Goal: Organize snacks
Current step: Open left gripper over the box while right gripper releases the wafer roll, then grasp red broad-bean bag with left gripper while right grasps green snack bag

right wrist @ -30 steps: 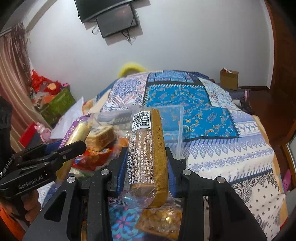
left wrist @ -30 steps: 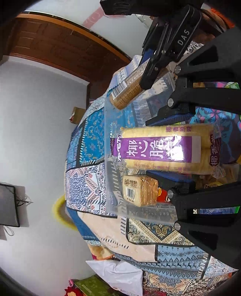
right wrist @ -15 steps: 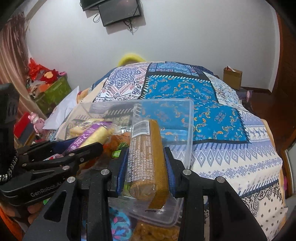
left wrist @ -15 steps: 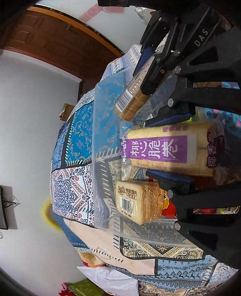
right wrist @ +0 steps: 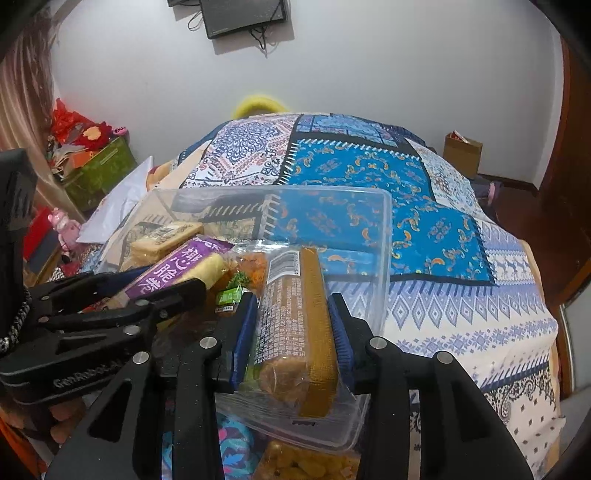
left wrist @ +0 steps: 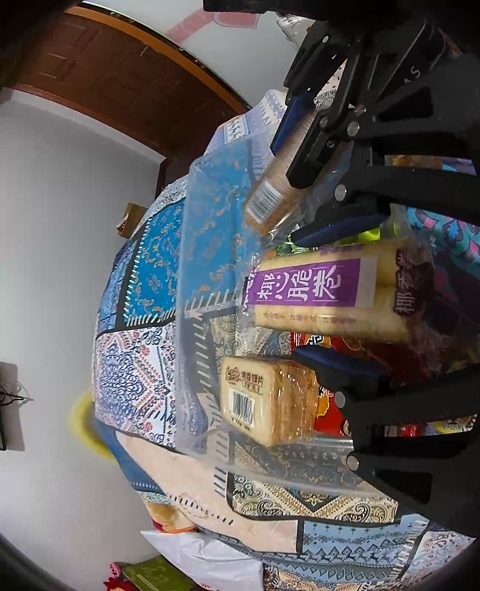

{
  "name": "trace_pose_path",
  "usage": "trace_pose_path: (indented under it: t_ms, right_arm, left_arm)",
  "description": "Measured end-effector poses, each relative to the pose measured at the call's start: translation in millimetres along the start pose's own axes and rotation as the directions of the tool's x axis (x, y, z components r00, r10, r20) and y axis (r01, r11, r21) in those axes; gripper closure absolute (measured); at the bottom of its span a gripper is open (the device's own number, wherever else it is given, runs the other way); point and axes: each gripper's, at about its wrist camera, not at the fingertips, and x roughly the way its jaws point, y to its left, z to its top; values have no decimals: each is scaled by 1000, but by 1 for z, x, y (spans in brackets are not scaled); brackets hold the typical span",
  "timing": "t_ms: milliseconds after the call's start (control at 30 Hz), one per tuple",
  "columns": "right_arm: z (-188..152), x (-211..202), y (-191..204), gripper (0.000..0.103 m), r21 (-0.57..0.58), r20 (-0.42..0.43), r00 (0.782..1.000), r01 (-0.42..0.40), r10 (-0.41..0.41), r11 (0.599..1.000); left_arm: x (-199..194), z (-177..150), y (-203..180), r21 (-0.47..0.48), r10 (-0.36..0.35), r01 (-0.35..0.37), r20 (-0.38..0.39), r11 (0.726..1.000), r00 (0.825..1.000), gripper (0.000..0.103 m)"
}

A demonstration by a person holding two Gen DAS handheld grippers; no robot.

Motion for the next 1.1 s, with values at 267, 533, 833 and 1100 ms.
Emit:
trace_pose_path:
  t_ms: [267, 533, 833, 1100]
  right_arm:
    - [4, -28, 11, 59, -18, 47, 999, 1, 0, 1000]
    - [-4, -71, 21, 45, -27, 104, 995, 10, -8, 1000]
    - [-30, -115, 33, 35, -34, 151, 989, 14, -8, 999]
    - [-60, -130, 40, 34, -40, 130, 991, 17, -12, 999]
  left_arm:
    - [-37, 4, -6, 13, -12, 11, 44, 1000, 999, 47]
    - [-96, -7, -15, 55, 4, -11, 122, 998, 993, 45]
    - [-151, -44, -16, 71, 13, -25, 160, 997, 987, 40]
    - [-171, -89, -4, 55, 38, -45, 120, 997, 992, 38]
